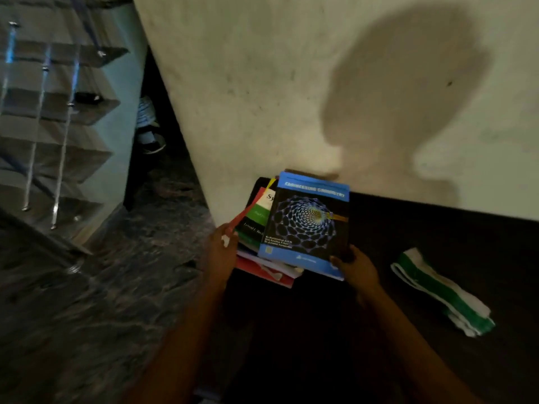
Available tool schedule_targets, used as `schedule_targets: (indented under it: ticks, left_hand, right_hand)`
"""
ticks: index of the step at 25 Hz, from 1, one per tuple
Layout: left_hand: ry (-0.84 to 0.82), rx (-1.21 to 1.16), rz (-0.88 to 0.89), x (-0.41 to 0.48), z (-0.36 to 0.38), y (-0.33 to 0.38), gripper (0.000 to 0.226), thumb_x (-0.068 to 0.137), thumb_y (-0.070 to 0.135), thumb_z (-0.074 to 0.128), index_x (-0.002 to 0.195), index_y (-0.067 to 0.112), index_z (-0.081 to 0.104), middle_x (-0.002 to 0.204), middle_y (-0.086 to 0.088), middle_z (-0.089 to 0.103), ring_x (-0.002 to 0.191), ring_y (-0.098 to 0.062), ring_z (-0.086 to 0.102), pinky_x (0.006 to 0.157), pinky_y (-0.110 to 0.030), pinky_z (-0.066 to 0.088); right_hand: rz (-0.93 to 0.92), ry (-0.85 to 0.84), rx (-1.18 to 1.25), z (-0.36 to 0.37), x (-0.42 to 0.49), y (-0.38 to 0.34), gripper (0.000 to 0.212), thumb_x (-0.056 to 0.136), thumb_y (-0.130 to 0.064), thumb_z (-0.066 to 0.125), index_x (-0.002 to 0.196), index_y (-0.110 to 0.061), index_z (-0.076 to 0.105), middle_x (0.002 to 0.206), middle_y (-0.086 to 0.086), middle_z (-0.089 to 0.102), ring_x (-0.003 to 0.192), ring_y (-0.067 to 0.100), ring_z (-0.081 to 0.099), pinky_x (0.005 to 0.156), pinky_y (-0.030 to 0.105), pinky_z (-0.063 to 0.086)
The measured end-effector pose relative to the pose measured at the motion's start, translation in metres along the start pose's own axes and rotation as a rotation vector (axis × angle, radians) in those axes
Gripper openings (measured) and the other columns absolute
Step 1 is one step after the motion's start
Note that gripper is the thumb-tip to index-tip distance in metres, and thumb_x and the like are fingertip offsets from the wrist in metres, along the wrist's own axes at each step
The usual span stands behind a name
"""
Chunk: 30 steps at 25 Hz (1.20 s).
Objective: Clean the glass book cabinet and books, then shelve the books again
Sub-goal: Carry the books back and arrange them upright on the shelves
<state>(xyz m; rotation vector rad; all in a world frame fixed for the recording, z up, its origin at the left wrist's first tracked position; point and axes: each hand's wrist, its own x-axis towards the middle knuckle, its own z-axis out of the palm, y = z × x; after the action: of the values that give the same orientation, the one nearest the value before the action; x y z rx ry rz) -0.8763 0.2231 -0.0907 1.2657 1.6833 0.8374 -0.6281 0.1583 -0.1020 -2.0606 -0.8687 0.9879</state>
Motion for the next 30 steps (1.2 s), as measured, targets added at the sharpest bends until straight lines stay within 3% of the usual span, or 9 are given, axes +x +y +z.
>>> schedule_targets:
  ticks: [4, 8, 11, 13, 15, 17, 19, 24, 30]
  left_hand:
    - [-0.199, 0.077, -0.036, 0.046, 0.006, 0.001, 0.036, 0.098, 0.033, 0.042, 0.122, 0.011, 0.058, 0.119, -0.015, 0.062, 0.106, -0.031, 0.059, 0.097, -0.046, 0.046]
    - [-0.318, 0.153, -0.128, 0.063, 0.007, 0.020, 0.041, 0.100, 0.033, 0.039, 0.124, 0.005, 0.056, 0.122, -0.018, 0.059, 0.110, -0.033, 0.057, 0.097, -0.037, 0.045]
    - [-0.328, 0.246, -0.085, 0.063, 0.002, 0.029, 0.039, 0.099, 0.031, 0.040, 0.119, 0.005, 0.059, 0.118, -0.018, 0.061, 0.105, -0.031, 0.058, 0.089, -0.030, 0.045]
    - [-0.388, 0.183, -0.031, 0.061, 0.003, 0.033, 0.036, 0.098, 0.029, 0.045, 0.126, 0.009, 0.055, 0.122, -0.015, 0.060, 0.108, -0.029, 0.058, 0.091, -0.032, 0.045]
    - [-0.518, 0.053, -0.004, 0.052, 0.011, 0.039, 0.038, 0.095, 0.024, 0.052, 0.131, 0.010, 0.051, 0.124, -0.012, 0.060, 0.106, -0.024, 0.059, 0.087, -0.031, 0.047]
    - [-0.611, -0.023, -0.002, 0.033, 0.025, 0.047, 0.038, 0.093, 0.022, 0.055, 0.130, 0.012, 0.050, 0.123, -0.006, 0.059, 0.105, -0.022, 0.058, 0.082, -0.029, 0.047]
    - [-0.608, -0.030, 0.041, 0.016, 0.037, 0.054, 0.041, 0.095, 0.022, 0.052, 0.135, 0.017, 0.042, 0.122, -0.001, 0.055, 0.112, -0.024, 0.053, 0.083, -0.027, 0.041]
    - [-0.552, -0.107, 0.093, -0.002, 0.042, 0.061, 0.044, 0.095, 0.015, 0.051, 0.138, 0.015, 0.039, 0.130, -0.011, 0.053, 0.113, -0.029, 0.052, 0.088, -0.031, 0.042]
    - [-0.721, -0.209, 0.144, -0.062, 0.021, 0.087, 0.027, 0.092, 0.013, 0.054, 0.112, 0.030, 0.049, 0.113, -0.001, 0.058, 0.097, -0.020, 0.057, 0.083, -0.034, 0.047]
  right_hand:
    - [-0.330, 0.118, -0.267, 0.043, -0.037, -0.042, 0.055, 0.090, -0.034, 0.057, 0.138, -0.015, 0.038, 0.143, 0.008, 0.039, 0.130, 0.021, 0.037, 0.109, 0.038, 0.032]
    - [-0.117, 0.016, -0.670, 0.098, -0.029, -0.080, 0.089, 0.085, -0.069, 0.034, 0.149, -0.014, 0.005, 0.155, 0.019, -0.001, 0.142, 0.037, 0.000, 0.114, 0.052, 0.005]
    - [0.026, -0.026, -0.745, 0.111, -0.017, -0.093, 0.106, 0.078, -0.075, 0.042, 0.148, -0.014, -0.010, 0.151, 0.025, -0.018, 0.139, 0.045, -0.012, 0.109, 0.062, 0.000]
    - [0.054, -0.058, -0.685, 0.103, -0.014, -0.093, 0.107, 0.076, -0.068, 0.054, 0.149, -0.015, -0.004, 0.153, 0.025, -0.008, 0.140, 0.046, -0.001, 0.111, 0.059, 0.011]
    - [0.027, -0.055, -0.627, 0.084, -0.016, -0.090, 0.101, 0.075, -0.055, 0.067, 0.147, -0.013, 0.010, 0.148, 0.023, 0.021, 0.134, 0.039, 0.027, 0.108, 0.045, 0.031]
    - [-0.033, 0.034, -0.587, 0.066, -0.023, -0.085, 0.073, 0.082, -0.030, 0.066, 0.139, -0.008, 0.025, 0.135, 0.016, 0.043, 0.121, 0.031, 0.046, 0.095, 0.032, 0.040]
    - [-0.062, 0.138, -0.593, 0.053, -0.030, -0.086, 0.055, 0.090, -0.017, 0.053, 0.139, -0.012, 0.029, 0.129, 0.015, 0.049, 0.114, 0.031, 0.052, 0.084, 0.030, 0.041]
    - [-0.070, 0.333, -0.609, 0.010, -0.055, -0.086, 0.053, 0.095, -0.015, 0.040, 0.145, -0.024, 0.024, 0.108, 0.019, 0.063, 0.096, 0.036, 0.060, 0.077, 0.036, 0.045]
    - [0.040, 0.269, -0.355, -0.054, -0.155, -0.053, 0.053, 0.098, -0.024, 0.044, 0.146, -0.023, 0.022, 0.133, 0.010, 0.051, 0.110, 0.022, 0.058, 0.078, 0.023, 0.047]
